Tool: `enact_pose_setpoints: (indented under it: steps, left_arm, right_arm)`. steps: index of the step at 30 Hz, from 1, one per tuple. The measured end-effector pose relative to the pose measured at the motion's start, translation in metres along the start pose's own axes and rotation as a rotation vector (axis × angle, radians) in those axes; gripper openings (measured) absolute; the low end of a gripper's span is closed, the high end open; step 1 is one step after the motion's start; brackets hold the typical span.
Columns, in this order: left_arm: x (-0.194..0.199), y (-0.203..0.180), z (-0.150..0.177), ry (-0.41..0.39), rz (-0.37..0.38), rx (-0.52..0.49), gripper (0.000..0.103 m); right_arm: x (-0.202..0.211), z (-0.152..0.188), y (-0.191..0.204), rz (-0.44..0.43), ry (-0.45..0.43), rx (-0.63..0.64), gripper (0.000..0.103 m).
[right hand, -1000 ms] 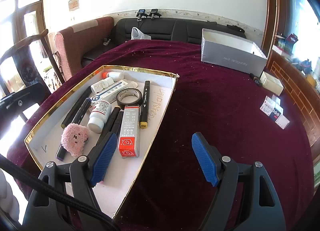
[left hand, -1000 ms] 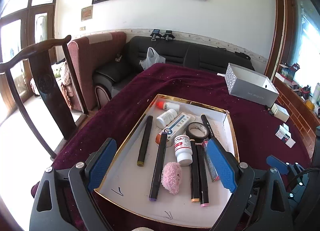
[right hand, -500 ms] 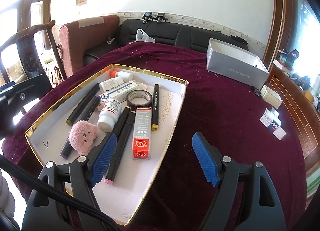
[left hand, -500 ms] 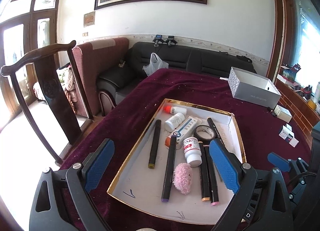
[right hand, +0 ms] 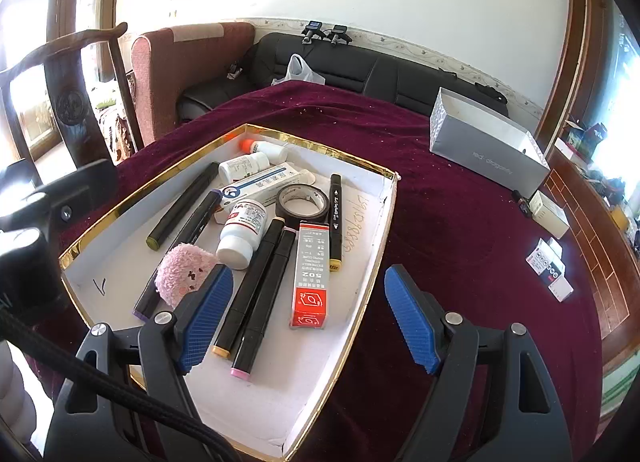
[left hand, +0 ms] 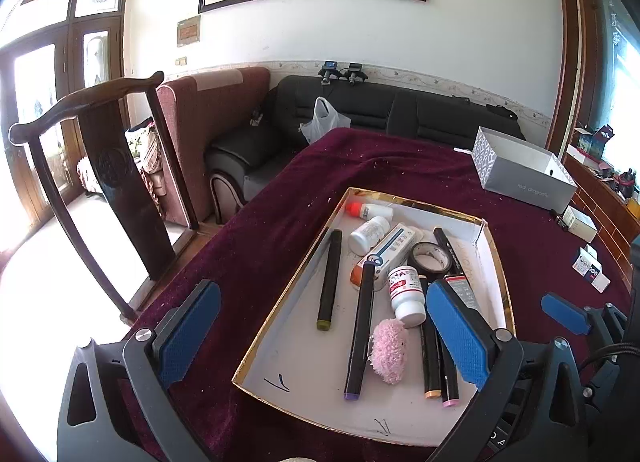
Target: Organize objects
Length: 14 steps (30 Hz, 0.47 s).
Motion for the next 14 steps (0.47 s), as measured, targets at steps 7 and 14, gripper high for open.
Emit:
enact_pose_setpoints:
  steps: [7, 14]
  left_arm:
    - [-0.005, 0.010, 0.003, 0.014, -0.014, 0.016, 0.101]
    - [-0.010, 0.014, 0.004, 0.023, -0.042, 0.002, 0.101]
  right_arm:
    - [-0.002, -0.005, 0.004, 0.009, -0.007, 0.009, 0.079]
    - [-0.007, -0.004, 0.007, 0.002, 0.013, 0.007, 0.079]
Point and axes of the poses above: each gripper's, at about its wrist camera, not at the fingertips, and x roughly against the way its jaws point, y to its left, z to its underside, the point moved 5 cm from there along -x, roughly the way its jaws point, and after that the axes turned 11 degrees about z, right-handed, at the moved point
